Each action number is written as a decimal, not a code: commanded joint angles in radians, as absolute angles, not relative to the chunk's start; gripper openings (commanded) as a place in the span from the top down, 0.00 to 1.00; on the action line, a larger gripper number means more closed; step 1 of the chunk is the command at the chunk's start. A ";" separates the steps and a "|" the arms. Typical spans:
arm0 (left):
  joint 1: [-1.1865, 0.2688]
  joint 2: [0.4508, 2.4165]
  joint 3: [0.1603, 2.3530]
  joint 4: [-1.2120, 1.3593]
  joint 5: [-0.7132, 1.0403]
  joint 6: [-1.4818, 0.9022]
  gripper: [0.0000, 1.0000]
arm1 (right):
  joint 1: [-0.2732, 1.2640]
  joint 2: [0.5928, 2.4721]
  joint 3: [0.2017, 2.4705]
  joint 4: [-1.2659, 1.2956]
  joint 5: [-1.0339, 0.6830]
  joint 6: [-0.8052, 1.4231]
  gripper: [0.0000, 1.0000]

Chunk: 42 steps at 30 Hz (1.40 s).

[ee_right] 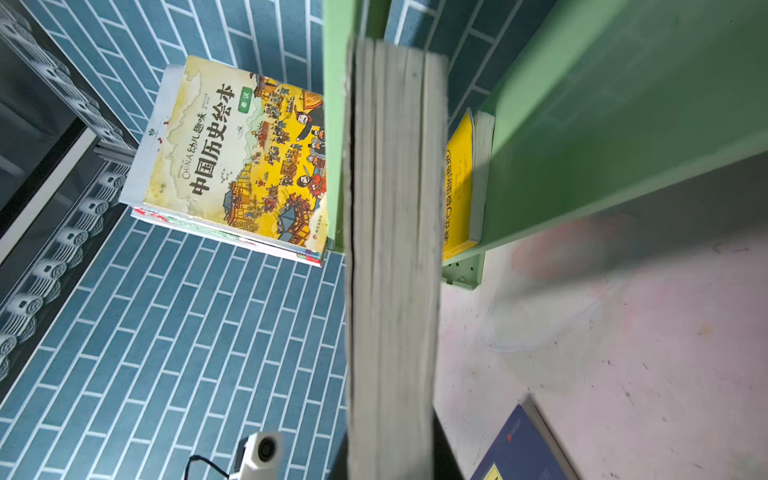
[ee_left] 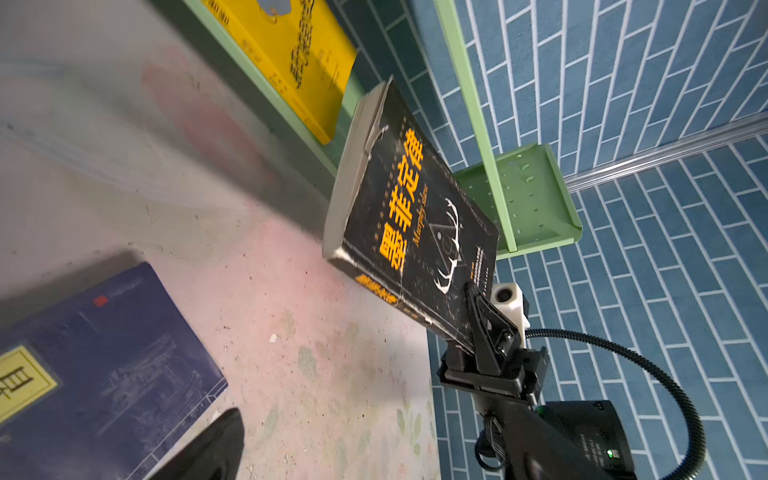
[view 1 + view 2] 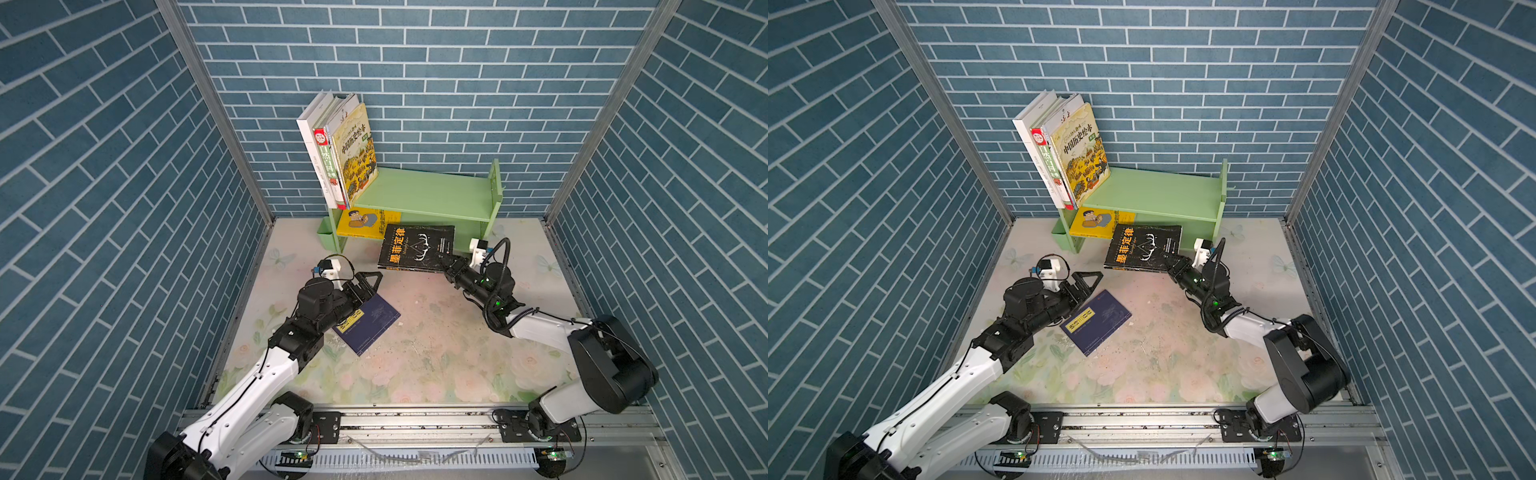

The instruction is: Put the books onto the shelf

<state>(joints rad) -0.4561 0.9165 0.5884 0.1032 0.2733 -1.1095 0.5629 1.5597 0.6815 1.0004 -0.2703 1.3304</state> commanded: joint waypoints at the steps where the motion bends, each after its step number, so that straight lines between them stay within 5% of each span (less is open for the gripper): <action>1: -0.451 0.932 0.571 0.240 0.300 -1.195 0.00 | 0.587 1.597 0.738 1.285 -0.227 1.428 1.00; 17: -0.424 1.313 0.630 0.735 0.306 -1.250 0.11 | 0.628 1.725 0.824 1.308 -0.177 1.457 1.00; 42: -0.242 1.562 0.613 0.986 0.424 -1.297 0.19 | 0.672 2.021 1.028 1.395 -0.198 1.272 1.00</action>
<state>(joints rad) -0.2550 1.5402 0.6247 0.8768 0.3866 -1.2915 0.6720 2.0163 0.9585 1.2545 -0.1780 1.3422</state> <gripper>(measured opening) 0.816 0.150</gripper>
